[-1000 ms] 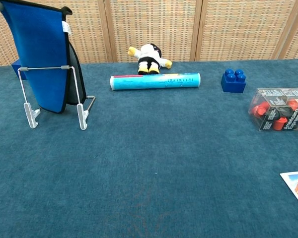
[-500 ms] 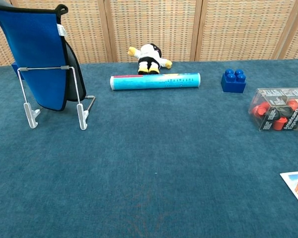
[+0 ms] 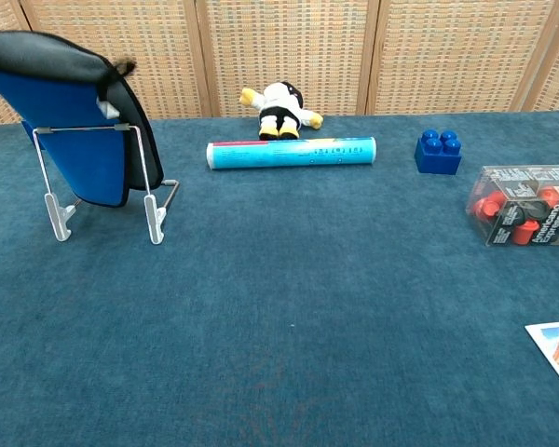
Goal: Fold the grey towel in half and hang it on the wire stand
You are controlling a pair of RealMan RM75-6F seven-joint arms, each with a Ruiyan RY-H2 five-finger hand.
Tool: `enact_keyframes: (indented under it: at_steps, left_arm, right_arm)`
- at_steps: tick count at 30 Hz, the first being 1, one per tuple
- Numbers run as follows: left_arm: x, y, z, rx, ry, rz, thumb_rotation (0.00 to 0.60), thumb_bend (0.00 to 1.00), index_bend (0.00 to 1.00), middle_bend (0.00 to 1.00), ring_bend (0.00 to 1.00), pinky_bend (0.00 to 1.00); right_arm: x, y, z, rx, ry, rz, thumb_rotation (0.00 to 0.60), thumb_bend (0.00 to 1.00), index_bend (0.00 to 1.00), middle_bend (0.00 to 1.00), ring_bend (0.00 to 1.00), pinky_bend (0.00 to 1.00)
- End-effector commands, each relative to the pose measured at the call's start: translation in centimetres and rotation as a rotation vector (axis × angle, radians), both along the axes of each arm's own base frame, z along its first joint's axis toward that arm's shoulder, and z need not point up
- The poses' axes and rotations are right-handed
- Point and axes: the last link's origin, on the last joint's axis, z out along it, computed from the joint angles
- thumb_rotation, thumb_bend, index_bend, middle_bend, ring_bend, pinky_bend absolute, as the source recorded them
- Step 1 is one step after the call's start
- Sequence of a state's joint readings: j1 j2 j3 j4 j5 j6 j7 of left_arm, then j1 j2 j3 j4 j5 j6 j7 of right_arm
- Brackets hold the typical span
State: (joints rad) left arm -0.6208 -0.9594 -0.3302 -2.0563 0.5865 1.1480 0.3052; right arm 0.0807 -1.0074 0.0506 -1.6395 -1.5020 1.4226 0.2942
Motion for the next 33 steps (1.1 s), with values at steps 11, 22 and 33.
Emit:
enact_keyframes:
  at_steps: [11, 22, 33]
  left_arm:
    - [-3.1, -0.9, -2.6, -0.141, 0.329, -0.089, 0.6, 0.74, 0.39, 0.0, 0.0, 0.0]
    - [-4.0, -1.6, -2.9, -0.159, 0.44, -0.215, 0.6, 0.12, 0.0, 0.0, 0.0, 0.0]
    - [-5.5, -2.7, -1.6, -0.06, 0.415, -0.273, 0.6, 0.05, 0.0, 0.0, 0.0, 0.0]
  right_arm:
    - [0.2, 0.2, -0.1, 0.004, 0.005, 0.007, 0.6, 0.0, 0.0, 0.0, 0.0, 0.0]
    - [0.3, 0.4, 0.0, 0.002, 0.005, 0.008, 0.6, 0.0, 0.0, 0.0, 0.0, 0.0]
    - [0.5, 0.5, 0.0, 0.004, 0.005, 0.017, 0.6, 0.0, 0.0, 0.0, 0.0, 0.0]
